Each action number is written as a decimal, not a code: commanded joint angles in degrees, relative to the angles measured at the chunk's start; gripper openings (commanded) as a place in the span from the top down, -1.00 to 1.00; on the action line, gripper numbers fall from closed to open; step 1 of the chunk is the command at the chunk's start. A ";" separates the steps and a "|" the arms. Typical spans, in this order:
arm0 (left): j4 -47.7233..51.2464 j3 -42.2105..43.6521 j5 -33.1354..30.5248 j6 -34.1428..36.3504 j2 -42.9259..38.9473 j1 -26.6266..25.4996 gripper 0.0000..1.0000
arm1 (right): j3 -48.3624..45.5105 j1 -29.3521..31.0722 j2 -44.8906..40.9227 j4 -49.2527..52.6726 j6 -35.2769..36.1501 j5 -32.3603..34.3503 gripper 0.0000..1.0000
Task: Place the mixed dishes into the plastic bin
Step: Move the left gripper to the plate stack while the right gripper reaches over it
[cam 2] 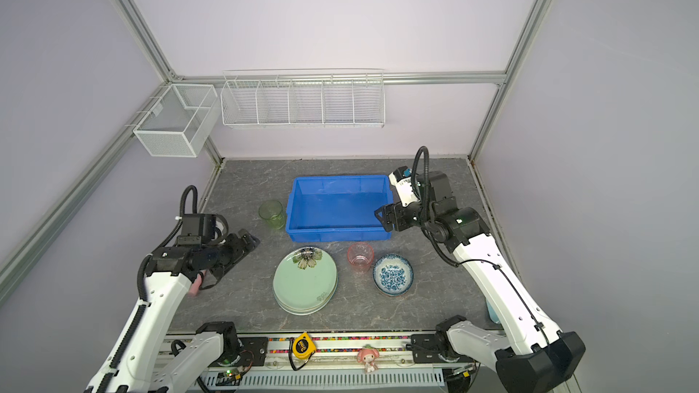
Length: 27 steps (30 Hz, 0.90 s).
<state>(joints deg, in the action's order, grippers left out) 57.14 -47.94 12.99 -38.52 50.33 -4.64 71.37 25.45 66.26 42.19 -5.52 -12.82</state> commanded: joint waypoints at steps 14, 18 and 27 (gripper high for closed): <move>-1.74 8.95 10.52 -7.50 -3.58 -5.99 -0.99 | 2.51 21.69 13.87 -0.50 -10.09 0.09 -0.80; -4.27 12.13 12.36 -8.44 -3.87 -6.47 -0.99 | 3.70 23.66 17.94 -1.67 -10.77 -0.35 -0.82; -7.49 16.01 14.49 -9.98 -5.03 -7.19 -0.92 | 5.91 25.08 26.23 -4.39 -11.96 -2.08 -0.85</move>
<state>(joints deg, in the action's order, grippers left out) 51.57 -32.93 25.93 -47.00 45.95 -11.31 76.16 50.09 90.35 39.48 -16.45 -13.50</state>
